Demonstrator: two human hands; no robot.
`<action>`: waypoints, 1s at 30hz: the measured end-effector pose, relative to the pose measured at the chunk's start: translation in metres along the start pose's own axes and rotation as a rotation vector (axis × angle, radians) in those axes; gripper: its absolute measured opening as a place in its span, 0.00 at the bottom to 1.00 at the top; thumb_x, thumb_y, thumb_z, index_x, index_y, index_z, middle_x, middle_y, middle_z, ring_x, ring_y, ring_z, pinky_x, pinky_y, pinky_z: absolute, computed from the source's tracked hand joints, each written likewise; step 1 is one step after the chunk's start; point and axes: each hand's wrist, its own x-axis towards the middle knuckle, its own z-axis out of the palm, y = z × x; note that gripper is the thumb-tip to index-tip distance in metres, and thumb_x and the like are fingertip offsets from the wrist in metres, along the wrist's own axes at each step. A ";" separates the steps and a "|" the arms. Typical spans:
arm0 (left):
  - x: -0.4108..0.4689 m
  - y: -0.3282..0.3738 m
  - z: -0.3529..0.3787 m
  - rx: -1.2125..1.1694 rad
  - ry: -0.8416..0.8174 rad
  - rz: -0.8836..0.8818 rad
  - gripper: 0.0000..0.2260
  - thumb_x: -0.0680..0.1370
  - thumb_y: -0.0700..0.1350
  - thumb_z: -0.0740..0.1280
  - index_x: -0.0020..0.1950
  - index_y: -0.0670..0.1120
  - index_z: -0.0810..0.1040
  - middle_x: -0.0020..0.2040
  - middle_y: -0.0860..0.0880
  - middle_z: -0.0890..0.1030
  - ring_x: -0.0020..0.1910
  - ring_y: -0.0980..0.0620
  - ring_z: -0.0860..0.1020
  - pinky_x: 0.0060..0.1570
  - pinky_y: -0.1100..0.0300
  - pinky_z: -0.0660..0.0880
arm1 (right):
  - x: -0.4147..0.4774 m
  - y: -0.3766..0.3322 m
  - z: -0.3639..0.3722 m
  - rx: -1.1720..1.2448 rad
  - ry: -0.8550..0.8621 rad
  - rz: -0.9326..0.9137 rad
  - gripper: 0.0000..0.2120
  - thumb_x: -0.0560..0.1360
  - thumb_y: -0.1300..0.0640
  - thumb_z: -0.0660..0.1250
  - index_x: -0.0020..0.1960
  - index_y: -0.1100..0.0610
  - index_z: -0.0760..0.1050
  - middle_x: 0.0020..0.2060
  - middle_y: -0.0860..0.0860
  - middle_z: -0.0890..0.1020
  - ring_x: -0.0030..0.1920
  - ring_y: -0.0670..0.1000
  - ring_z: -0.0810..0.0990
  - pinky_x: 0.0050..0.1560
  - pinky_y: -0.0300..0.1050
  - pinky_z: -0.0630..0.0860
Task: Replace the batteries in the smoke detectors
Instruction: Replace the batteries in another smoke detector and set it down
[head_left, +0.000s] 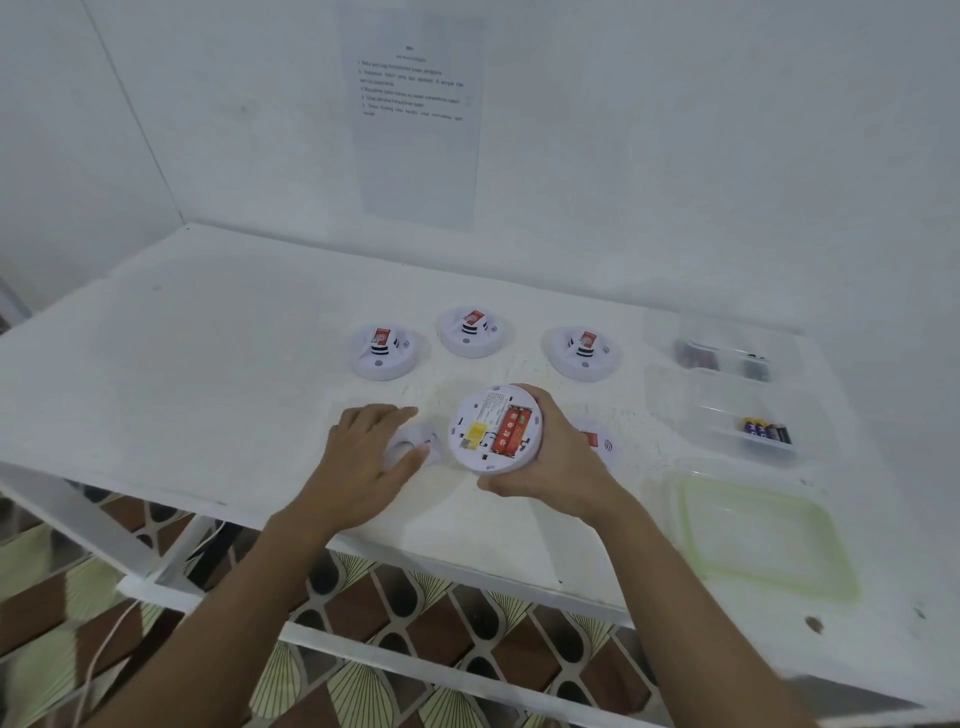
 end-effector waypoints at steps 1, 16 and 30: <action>-0.001 0.009 -0.001 -0.127 -0.008 -0.022 0.27 0.78 0.65 0.53 0.70 0.52 0.72 0.64 0.52 0.75 0.61 0.54 0.69 0.59 0.56 0.66 | 0.000 -0.002 0.002 0.014 -0.016 -0.008 0.44 0.63 0.62 0.83 0.71 0.48 0.64 0.61 0.40 0.75 0.61 0.41 0.77 0.57 0.41 0.81; 0.013 0.052 -0.026 -0.677 -0.054 -0.223 0.10 0.82 0.54 0.60 0.58 0.56 0.79 0.51 0.54 0.82 0.48 0.54 0.82 0.42 0.61 0.81 | 0.003 -0.010 0.016 0.246 -0.082 0.128 0.20 0.81 0.47 0.64 0.72 0.49 0.68 0.61 0.50 0.81 0.59 0.48 0.82 0.51 0.38 0.79; -0.001 0.070 -0.006 -0.860 0.168 -0.336 0.13 0.80 0.48 0.66 0.62 0.56 0.69 0.57 0.53 0.78 0.49 0.54 0.82 0.47 0.51 0.82 | 0.006 -0.014 0.025 0.541 0.157 0.238 0.03 0.82 0.58 0.63 0.56 0.55 0.71 0.57 0.57 0.81 0.52 0.53 0.83 0.49 0.47 0.82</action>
